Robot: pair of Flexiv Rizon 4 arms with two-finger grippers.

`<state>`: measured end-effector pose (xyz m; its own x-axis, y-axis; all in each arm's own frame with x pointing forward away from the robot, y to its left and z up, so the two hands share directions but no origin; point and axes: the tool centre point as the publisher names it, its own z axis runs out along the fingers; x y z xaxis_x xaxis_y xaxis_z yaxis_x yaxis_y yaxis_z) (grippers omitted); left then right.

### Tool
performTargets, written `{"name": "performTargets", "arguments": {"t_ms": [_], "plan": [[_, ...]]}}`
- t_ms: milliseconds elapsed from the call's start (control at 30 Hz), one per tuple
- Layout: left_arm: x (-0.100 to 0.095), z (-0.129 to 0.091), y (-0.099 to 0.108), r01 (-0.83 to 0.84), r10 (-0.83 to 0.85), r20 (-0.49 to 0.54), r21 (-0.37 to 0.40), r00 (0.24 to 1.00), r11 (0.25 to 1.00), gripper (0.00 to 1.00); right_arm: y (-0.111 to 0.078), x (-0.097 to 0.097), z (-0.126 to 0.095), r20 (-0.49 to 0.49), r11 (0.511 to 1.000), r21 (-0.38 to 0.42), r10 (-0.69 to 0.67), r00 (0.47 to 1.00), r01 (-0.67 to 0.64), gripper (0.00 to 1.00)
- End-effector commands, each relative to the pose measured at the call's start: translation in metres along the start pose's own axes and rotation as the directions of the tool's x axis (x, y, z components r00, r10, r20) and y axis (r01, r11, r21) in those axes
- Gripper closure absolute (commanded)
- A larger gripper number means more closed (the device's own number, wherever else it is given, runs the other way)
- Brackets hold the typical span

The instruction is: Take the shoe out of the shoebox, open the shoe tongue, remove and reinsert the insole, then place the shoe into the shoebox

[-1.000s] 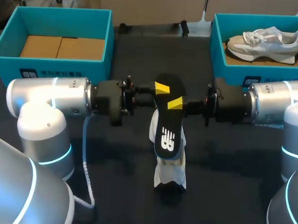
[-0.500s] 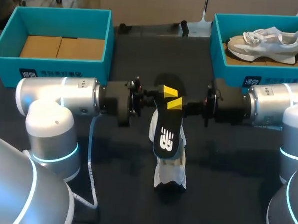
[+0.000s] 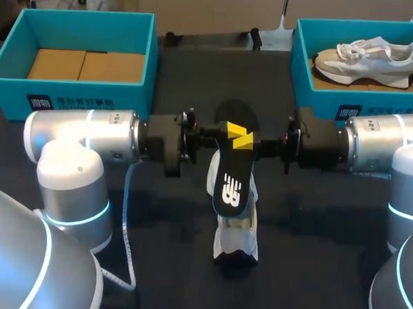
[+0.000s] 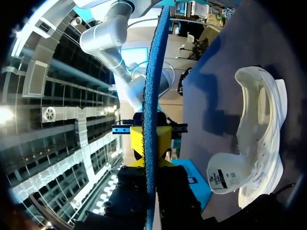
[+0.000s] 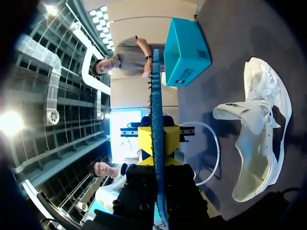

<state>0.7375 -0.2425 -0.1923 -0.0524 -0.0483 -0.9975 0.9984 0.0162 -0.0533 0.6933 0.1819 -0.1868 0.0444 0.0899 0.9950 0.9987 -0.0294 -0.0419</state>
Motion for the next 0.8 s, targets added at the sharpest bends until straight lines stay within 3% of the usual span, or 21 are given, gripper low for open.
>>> {"name": "performTargets", "arguments": {"t_ms": [33, 133, 167, 233, 567, 800], "plan": [[0.003, 0.001, -0.003, 0.001, -0.001, -0.002, -0.006, 1.0, 1.0, 1.0, -0.001, 0.0, 0.0, 0.0, 1.0, -0.001, 0.001, 1.0, -0.001, 1.0], [0.004, 0.0, -0.004, 0.009, -0.009, -0.004, -0.006, 1.0, 1.0, 1.0, -0.002, 0.0, 0.0, 0.0, 1.0, -0.005, -0.011, 1.0, 0.011, 1.0], [0.005, 0.0, -0.003, 0.016, -0.016, -0.005, -0.009, 1.0, 1.0, 1.0, -0.003, -0.001, -0.002, -0.001, 0.999, -0.029, -0.015, 1.0, 0.015, 0.74], [0.007, -0.002, -0.003, 0.029, -0.03, -0.009, -0.014, 1.0, 0.999, 1.0, -0.006, -0.004, -0.007, 0.01, 0.998, -0.05, -0.029, 1.0, 0.03, 0.0], [0.004, -0.011, -0.014, 0.082, -0.082, -0.025, 0.002, 0.996, 0.997, 1.0, -0.014, -0.017, -0.046, 0.081, 0.988, -0.121, -0.084, 0.993, 0.093, 0.0], [0.007, -0.018, -0.02, 0.174, -0.174, -0.007, 0.017, 0.985, 0.985, 1.0, -0.007, -0.015, -0.065, 0.184, 0.973, -0.087, -0.193, 0.964, 0.212, 0.0]]}}
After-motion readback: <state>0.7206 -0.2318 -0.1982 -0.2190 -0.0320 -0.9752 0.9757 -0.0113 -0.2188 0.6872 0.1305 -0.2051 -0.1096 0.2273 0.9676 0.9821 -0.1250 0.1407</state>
